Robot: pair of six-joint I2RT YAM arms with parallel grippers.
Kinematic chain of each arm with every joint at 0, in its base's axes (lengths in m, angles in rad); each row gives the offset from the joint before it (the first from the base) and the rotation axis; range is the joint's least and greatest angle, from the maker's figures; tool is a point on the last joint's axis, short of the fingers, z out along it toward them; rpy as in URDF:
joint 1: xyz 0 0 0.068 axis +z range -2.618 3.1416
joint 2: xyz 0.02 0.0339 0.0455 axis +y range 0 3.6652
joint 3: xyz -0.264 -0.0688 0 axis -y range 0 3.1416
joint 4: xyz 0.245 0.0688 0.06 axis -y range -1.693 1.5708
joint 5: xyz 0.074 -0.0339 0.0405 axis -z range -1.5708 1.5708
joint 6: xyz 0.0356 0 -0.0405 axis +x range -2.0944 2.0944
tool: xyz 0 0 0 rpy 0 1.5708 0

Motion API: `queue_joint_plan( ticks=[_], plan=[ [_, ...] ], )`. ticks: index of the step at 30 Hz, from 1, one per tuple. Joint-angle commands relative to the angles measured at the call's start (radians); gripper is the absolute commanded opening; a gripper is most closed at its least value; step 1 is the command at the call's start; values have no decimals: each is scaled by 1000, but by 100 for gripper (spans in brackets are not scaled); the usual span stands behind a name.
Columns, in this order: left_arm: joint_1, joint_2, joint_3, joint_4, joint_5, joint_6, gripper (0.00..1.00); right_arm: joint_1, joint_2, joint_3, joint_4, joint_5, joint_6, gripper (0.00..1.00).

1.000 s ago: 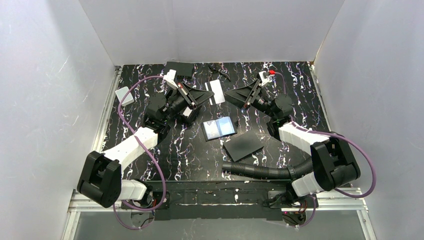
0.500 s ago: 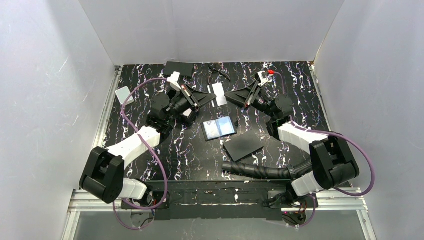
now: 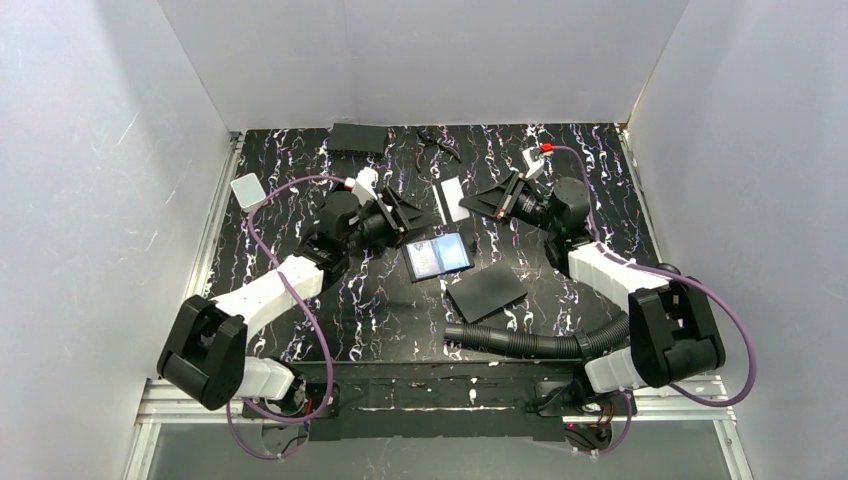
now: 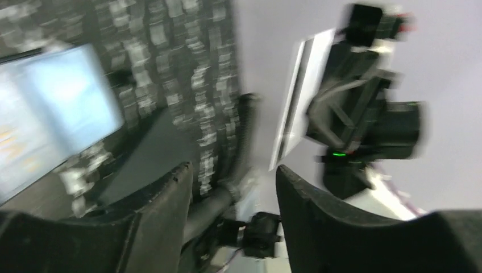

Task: Put the credit cards into the card holder
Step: Insert the credit card into the card holder.

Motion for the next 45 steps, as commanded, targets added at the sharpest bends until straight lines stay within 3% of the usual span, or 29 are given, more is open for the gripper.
queue_joint_plan(
  ticks=[1,3,9,15,20,39,45],
  plan=[
    [-3,15,124,-660,-104,215,56,-4,4,156,-722,-17,-581,1],
    [-6,51,142,-717,-107,251,53,-4,32,172,-833,-9,-671,1],
    [-30,154,163,-727,-145,270,34,26,126,119,-633,-75,-625,1],
    [-44,281,218,-717,-167,293,25,30,235,136,-564,-96,-615,1],
    [-48,344,256,-737,-243,302,25,31,302,139,-512,-82,-604,1],
    [-50,448,274,-744,-274,315,24,31,427,135,-428,9,-615,1],
    [-50,461,281,-760,-280,322,20,31,449,143,-411,7,-612,1]
  ],
)
